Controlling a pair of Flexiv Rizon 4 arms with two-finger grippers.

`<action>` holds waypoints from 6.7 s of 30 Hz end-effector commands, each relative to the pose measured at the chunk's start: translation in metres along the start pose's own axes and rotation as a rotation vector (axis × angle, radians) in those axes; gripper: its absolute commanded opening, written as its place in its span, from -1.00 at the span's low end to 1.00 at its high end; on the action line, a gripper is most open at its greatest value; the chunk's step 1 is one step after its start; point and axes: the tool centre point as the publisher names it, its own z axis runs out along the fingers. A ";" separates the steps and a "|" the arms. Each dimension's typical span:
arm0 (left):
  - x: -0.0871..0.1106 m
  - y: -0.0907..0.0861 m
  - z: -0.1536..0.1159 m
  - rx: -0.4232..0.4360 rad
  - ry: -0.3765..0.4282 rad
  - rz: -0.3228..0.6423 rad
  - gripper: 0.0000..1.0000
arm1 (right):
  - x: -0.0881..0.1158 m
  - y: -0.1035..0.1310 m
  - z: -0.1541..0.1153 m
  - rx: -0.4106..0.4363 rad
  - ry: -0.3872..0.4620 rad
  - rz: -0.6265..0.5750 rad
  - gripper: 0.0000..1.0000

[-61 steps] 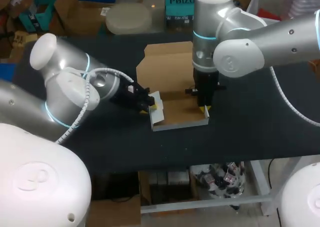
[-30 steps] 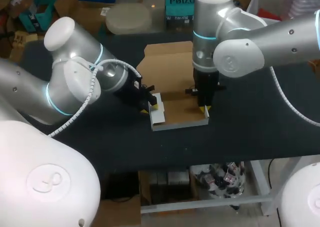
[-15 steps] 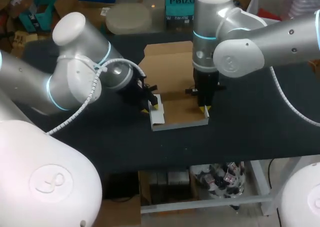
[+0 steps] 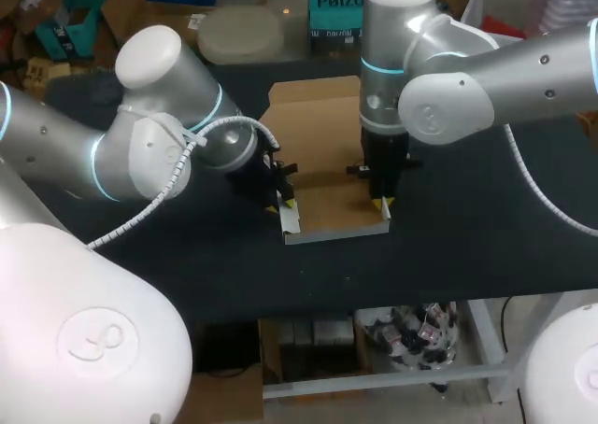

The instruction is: Assemble the packaging by folding the flat box into shape, placing the metal phone stand inside, and closing the box properly

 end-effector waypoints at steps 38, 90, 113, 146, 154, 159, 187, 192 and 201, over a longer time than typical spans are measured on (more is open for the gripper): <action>-0.008 0.004 0.009 -0.065 -0.621 0.023 -0.72 | 0.002 0.001 -0.001 0.005 -0.004 0.000 -1.00; -0.017 0.001 0.011 -0.013 -0.603 0.000 -1.00 | -0.001 -0.012 -0.034 -0.113 0.051 -0.083 1.00; -0.019 0.003 -0.001 0.012 -0.523 -0.004 -1.00 | -0.028 -0.030 -0.065 -0.298 0.120 -0.485 1.00; -0.019 0.003 -0.001 0.012 -0.523 -0.004 -1.00 | -0.097 -0.090 -0.096 -0.596 0.325 -1.143 1.00; -0.019 0.003 -0.001 0.012 -0.523 -0.004 -1.00 | -0.101 -0.091 -0.097 -0.571 0.304 -1.140 1.00; -0.019 0.003 -0.001 0.012 -0.523 -0.004 -1.00 | -0.101 -0.091 -0.097 -0.571 0.304 -1.140 1.00; -0.041 0.001 -0.006 0.045 -0.726 0.063 -1.00 | -0.100 -0.121 -0.077 -0.519 0.446 -1.212 1.00; -0.047 0.000 -0.006 0.040 -0.772 0.070 -1.00 | -0.100 -0.121 -0.077 -0.521 0.447 -1.220 1.00; -0.057 -0.006 -0.010 0.053 -0.788 0.038 -1.00 | -0.096 -0.120 -0.076 -0.521 0.454 -1.226 1.00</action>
